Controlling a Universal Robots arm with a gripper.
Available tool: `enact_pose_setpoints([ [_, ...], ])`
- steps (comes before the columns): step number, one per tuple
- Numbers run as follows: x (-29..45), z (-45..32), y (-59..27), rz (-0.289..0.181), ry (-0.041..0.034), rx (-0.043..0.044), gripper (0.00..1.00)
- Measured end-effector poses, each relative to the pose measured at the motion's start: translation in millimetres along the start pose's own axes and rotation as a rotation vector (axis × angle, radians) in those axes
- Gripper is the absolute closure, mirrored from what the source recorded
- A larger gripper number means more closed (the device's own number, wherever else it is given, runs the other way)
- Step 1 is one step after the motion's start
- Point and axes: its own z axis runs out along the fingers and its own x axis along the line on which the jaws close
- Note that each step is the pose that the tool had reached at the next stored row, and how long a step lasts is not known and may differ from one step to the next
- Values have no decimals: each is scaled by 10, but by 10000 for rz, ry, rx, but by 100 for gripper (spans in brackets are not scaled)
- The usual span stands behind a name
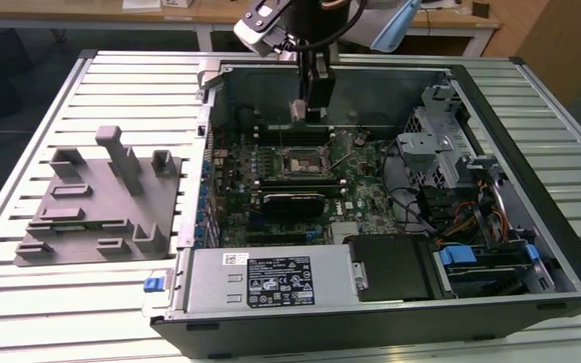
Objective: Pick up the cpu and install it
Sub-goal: 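Place the cpu into insertion slot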
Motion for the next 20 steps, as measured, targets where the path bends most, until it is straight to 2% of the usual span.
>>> enact_pose_setpoints([
  [7,1,47,-2,2,1,1,47],
  [20,1,75,-3,3,2,0,47],
])
